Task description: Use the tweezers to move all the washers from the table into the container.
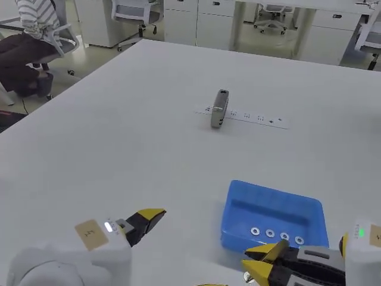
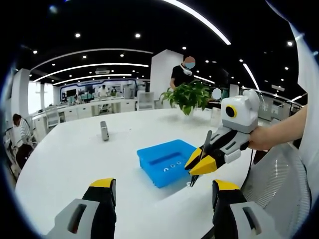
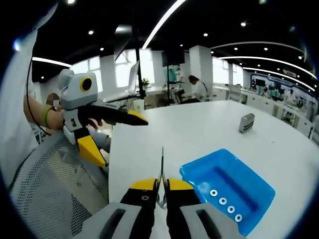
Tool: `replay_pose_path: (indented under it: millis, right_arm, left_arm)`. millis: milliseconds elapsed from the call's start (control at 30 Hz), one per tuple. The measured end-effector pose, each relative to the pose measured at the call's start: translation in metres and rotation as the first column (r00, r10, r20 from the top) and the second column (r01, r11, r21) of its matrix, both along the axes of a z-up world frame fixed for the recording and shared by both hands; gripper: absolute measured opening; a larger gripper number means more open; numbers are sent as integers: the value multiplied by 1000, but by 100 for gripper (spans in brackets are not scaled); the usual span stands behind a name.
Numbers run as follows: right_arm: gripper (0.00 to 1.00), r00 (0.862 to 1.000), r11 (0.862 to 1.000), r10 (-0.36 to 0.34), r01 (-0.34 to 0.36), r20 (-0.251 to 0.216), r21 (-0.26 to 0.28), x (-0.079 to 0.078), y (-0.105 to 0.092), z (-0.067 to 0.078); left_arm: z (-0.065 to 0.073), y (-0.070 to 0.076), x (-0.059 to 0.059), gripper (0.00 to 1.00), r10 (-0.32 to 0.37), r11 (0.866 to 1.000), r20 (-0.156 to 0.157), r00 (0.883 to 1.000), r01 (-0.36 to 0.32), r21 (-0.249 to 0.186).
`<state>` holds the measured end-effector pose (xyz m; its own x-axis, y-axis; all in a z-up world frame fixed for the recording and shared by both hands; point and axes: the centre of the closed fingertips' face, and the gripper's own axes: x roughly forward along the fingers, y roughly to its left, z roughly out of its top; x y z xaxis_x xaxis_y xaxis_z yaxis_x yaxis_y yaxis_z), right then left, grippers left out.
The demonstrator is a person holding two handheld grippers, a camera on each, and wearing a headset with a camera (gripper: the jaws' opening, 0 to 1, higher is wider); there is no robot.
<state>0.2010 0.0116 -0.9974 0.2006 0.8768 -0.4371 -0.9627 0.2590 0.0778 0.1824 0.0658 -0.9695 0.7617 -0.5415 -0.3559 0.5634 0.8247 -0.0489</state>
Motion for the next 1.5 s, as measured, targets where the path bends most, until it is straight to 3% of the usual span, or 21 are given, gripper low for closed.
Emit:
replay_pose_path:
  millis: [233,533,900,1067,1100,1133,1233,1267,1367,1500]
  right_arm:
    - [3,997,996,-71,72,-19,62,12,-4,15]
    - [3,990,987,-133,136,-37,85,24,-11,21]
    - [3,976,975,-213,215,-38,62,32,-36,13]
    - [3,964,963,-257,260,-64,63,32,-46,5]
    - [2,964,963,-259,262,-54,59,31,-47,3]
    - [2,968,967,-250,250,1,51,32,-48,2]
    - [1,978,982,-187,187,92,12,27,-44,-7]
    - [1,977,988,-148,154,154,-28,27,-43,-12]
    - [1,969,992,-41,69,243,-105,21,-35,-21]
    - [1,960,984,41,9,277,-176,21,-30,-38]
  left_arm:
    - [0,-4,-2,80,-18,1000,-4,1000,18,-5]
    - [-2,-7,-3,80,-36,999,-12,999,36,-3]
    - [-4,-6,-3,79,-38,999,-16,999,38,7]
    - [-5,-5,-3,79,-31,999,-20,999,31,10]
    - [-5,-5,-4,78,-30,999,-23,999,31,9]
    - [-6,-5,-4,78,-32,999,-26,999,32,9]
    - [-8,-7,-5,78,-41,999,-32,999,42,18]
    - [-8,-8,-5,78,-47,999,-35,998,47,21]
    - [-10,-8,-5,78,-53,998,-41,998,55,30]
    - [-11,-7,-5,78,-43,999,-46,998,45,29]
